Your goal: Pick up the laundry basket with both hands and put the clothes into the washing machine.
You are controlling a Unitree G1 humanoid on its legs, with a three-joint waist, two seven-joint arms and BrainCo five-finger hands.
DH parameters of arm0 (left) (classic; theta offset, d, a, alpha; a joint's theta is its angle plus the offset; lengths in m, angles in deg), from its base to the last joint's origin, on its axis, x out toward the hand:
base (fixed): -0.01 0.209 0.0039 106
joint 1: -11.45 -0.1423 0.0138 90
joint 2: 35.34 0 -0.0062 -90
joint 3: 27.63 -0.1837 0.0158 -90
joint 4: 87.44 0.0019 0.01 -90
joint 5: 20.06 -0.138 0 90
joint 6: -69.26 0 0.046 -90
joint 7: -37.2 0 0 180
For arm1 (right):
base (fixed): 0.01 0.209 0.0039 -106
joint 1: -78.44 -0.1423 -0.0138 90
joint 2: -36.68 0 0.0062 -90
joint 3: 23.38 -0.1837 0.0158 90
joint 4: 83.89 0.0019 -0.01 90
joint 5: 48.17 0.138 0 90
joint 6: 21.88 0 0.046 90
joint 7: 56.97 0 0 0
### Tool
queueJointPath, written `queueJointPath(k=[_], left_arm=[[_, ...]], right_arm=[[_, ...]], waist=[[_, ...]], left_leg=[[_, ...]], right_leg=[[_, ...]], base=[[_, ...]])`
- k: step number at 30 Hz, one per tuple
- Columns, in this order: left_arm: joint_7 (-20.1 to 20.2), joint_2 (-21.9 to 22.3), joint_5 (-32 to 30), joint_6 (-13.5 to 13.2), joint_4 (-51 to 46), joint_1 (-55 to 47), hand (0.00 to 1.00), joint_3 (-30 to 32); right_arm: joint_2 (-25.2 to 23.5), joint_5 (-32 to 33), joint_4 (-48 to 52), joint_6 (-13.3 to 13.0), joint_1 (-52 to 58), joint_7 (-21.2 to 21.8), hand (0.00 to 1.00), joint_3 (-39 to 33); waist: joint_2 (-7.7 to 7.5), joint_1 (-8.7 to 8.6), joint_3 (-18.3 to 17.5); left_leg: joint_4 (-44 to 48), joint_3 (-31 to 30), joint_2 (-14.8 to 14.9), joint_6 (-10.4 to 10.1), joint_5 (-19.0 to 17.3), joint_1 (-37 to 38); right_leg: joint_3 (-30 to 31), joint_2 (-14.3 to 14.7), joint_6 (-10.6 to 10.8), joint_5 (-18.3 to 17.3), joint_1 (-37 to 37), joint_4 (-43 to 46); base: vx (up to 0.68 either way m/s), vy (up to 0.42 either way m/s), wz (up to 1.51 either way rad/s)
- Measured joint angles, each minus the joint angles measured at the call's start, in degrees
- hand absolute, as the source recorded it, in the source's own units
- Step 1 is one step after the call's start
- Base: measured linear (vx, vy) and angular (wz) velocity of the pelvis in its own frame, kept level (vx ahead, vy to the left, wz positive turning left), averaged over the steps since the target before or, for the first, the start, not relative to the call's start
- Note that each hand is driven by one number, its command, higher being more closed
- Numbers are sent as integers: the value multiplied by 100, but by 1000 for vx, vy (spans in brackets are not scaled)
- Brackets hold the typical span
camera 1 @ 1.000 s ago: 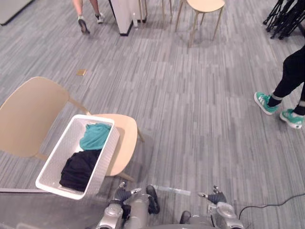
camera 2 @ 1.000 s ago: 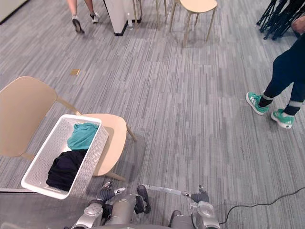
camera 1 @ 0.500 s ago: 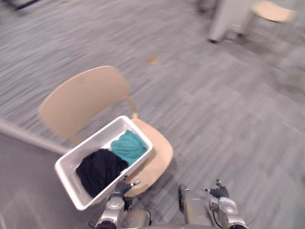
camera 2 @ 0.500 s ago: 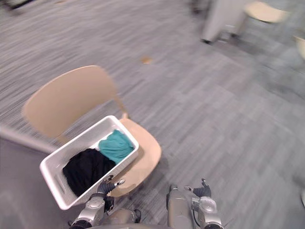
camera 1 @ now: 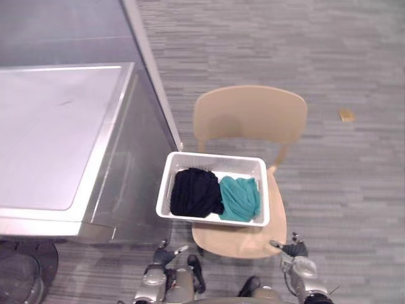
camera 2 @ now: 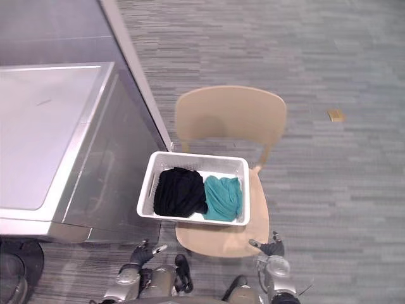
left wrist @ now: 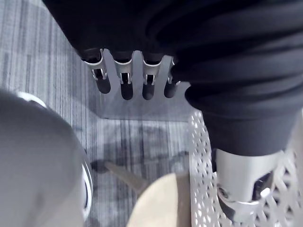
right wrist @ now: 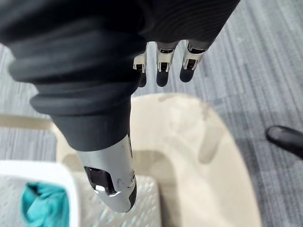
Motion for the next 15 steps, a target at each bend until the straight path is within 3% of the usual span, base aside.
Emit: queueJointPath(k=[2, 3, 4, 6, 7, 8, 9, 10, 12, 15], left_arm=[[-1, -74, -2, -3, 21, -50, 0, 0], [-2, -95, -1, -4, 60, -84, 0, 8], [-2, -81, -2, -6, 79, -86, 0, 2], [0, -112, -4, -5, 94, -82, 0, -25], [-2, -174, -15, -2, 91, -109, 0, -26], [-8, -201, -56, -1, 84, -148, 0, -21], [-13, -204, -57, -9, 74, -148, 0, -6], [-18, -236, -60, -11, 73, -135, 0, -9], [-20, -252, -142, -39, 11, -86, 0, -14], [-39, -79, -196, -91, 16, -174, 0, -11]], right_arm=[[19, -29, 40, -8, -147, -1, 0, 3], [44, -167, 203, -8, -231, -7, 0, 24], [58, -219, 298, 0, -238, -15, 0, 50], [134, -427, 820, 19, -99, -29, 0, 309], [139, -562, 1141, 25, -17, -30, 0, 403], [146, -743, 1492, 22, 19, -49, 0, 427], [169, -928, 1742, 14, -3, -70, 0, 431], [228, -1206, 2074, -21, 14, -139, 0, 447], [396, -1685, 2624, -18, 94, -239, 0, 557], [624, -2242, 3035, -14, 106, -196, 0, 954]], waist=[[9, 8, -16], [41, -3, -25], [68, -15, -27], [38, -79, 5], [-24, -206, 27], [6, -325, 58], [-55, -311, 40], [0, -333, 72], [-181, -332, 21], [101, -306, -10]], left_leg=[[-176, -2, -156, 27, 16, 195], [-387, -16, -269, 64, 37, 300], [-470, -47, -289, 66, 38, 325], [-753, -306, -432, 141, -7, 479], [-806, -485, -473, 157, 11, 549], [-805, -641, -457, 161, 17, 586], [-800, -676, -449, 156, 54, 610], [-782, -775, -457, 132, 85, 604], [-722, -1000, -614, 75, 146, 500], [-905, -1373, -486, -95, 303, 454]], right_leg=[[20, -200, 60, -34, 35, 302], [71, -425, 181, -125, -212, 943], [126, -515, 164, -138, -350, 1265], [817, -801, -139, -159, -973, 2558], [1534, -687, -269, -424, -1257, 3008], [2131, -370, -148, -690, -1343, 2874], [2425, -201, -105, -789, -1379, 2631], [2757, 14, -47, -839, -1341, 2173], [2934, 160, -79, -454, -1210, 1253], [2708, 341, -130, -275, -1025, 879]], base=[[56, 110, 14], [15, 93, 0], [3, 115, 9], [-13, 79, 33], [1, 10, 74], [17, -19, 65], [35, -58, 55], [47, -76, 59], [47, -102, 78], [39, -109, 38]])
